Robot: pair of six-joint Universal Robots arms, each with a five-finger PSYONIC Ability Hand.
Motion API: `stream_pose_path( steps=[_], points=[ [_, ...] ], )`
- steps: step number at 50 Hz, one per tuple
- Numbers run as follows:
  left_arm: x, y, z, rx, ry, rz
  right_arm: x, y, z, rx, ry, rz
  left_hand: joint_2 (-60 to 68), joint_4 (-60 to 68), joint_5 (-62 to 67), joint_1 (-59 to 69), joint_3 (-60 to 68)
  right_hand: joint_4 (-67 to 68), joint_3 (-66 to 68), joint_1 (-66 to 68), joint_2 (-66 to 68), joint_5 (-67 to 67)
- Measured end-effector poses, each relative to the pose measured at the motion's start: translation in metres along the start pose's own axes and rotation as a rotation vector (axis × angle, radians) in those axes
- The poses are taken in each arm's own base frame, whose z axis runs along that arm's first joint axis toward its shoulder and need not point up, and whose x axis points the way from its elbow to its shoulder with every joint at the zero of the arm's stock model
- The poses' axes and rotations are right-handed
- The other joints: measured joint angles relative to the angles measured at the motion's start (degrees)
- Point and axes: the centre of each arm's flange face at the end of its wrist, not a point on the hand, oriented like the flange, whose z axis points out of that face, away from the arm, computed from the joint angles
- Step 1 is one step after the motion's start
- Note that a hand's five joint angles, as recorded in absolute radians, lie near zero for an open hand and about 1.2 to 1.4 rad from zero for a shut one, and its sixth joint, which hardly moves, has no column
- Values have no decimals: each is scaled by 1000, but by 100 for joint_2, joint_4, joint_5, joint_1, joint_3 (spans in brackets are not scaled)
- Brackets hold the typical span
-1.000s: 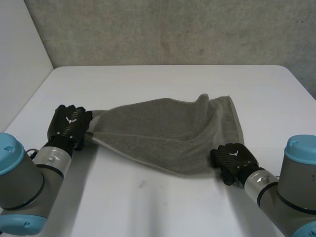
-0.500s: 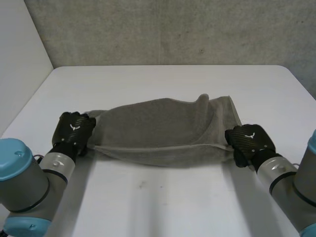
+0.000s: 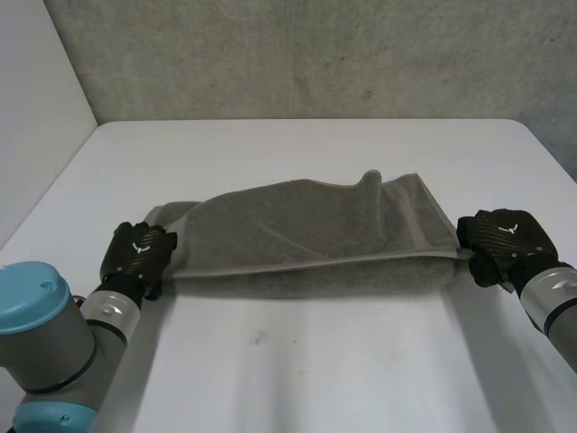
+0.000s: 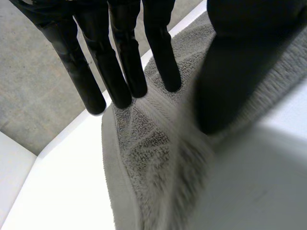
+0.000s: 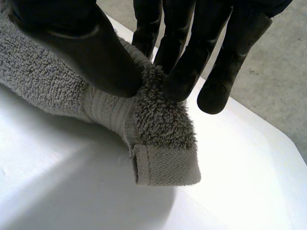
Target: Fold the towel.
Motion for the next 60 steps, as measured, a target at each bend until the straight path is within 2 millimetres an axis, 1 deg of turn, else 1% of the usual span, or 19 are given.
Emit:
stream_pose_path(
  steps=[3, 10, 15, 17, 19, 21, 26, 29, 31, 34, 39, 42, 46, 47, 51, 53, 56, 57, 60],
  points=[
    [-3, -3, -2, 5, -7, 0, 1, 0, -1, -7, 1, -1, 1065, 1063, 1032, 937, 1062, 0, 1, 0, 0, 0],
    [-15, -25, -15, 42, -29, 7, 4, -15, -12, -4, 0, -43, 1599, 1596, 1471, 1290, 1596, 0, 3, 0, 0, 0],
    [-35, -66, -34, 142, -74, 26, 13, -58, -33, 74, 18, -119, 1656, 1651, 1527, 1339, 1656, 0, 5, 0, 0, 0],
    [-50, -96, -49, 227, -113, 37, 18, -87, -48, 129, 26, -156, 1665, 1669, 1527, 1357, 1665, 0, 6, 0, 0, 0],
    [-58, -112, -58, 273, -133, 42, 21, -102, -56, 157, 27, -172, 1668, 1670, 1527, 1358, 1668, 0, 5, 0, 0, 0],
    [-71, -140, -76, 351, -162, 51, 26, -128, -70, 199, 29, -194, 1671, 1671, 1528, 1358, 1672, 0, 6, 0, 0, 4],
    [-85, -170, -99, 415, -167, 63, 38, -167, -92, 234, 42, -221, 1674, 1673, 1554, 1361, 1674, 0, 10, 0, 0, 17],
    [-85, -173, -102, 409, -149, 65, 43, -174, -94, 215, 48, -231, 1674, 1673, 1553, 1361, 1675, 0, 15, 0, 0, 17],
    [-84, -172, -100, 385, -119, 65, 50, -175, -90, 166, 46, -245, 1675, 1673, 1553, 1361, 1675, 0, 24, 0, 0, 17],
    [-79, -162, -89, 328, -74, 61, 56, -162, -75, 57, 18, -274, 1675, 1674, 1555, 1361, 1675, 0, 24, 0, 0, 17],
    [-66, -130, -53, 171, 17, 54, 57, -129, -41, -125, -53, -354, 1676, 1674, 1554, 1397, 1675, 0, 24, 0, 0, 18],
    [-60, -115, -31, 95, 57, 69, 55, -119, -23, -183, -68, -400, 1676, 1674, 1567, 1417, 1676, 0, 24, 0, 0, 18],
    [-56, -109, -5, 61, 82, 113, 51, -124, -2, -179, -47, -449, 1677, 1675, 1597, 1475, 1677, 0, 24, 0, 0, 18],
    [-55, -113, 5, 69, 83, 136, 50, -133, 9, -141, -18, -470, 1677, 1675, 1608, 1475, 1678, 0, 24, 0, 0, 18],
    [-65, -146, 31, 184, 35, 181, 52, -173, 33, 38, 92, -490, 1678, 1675, 1609, 1491, 1679, 0, 24, -1, 0, 31],
    [-79, -181, 41, 309, -32, 189, 59, -209, 42, 220, 194, -472, 1678, 1676, 1609, 1496, 1679, 0, 24, -1, 0, 39],
    [-99, -226, 45, 478, -126, 170, 69, -248, 44, 423, 294, -432, 1679, 1677, 1609, 1497, 1680, 0, 24, -1, 1, 44],
    [-111, -250, 43, 578, -182, 147, 73, -265, 41, 521, 339, -409, 1679, 1677, 1609, 1497, 1680, 0, 24, -1, 1, 48],
    [-135, -291, 34, 762, -285, 71, 83, -297, 32, 710, 412, -357, 1680, 1677, 1609, 1497, 1680, 0, 24, -1, 1, 90]
  ],
)
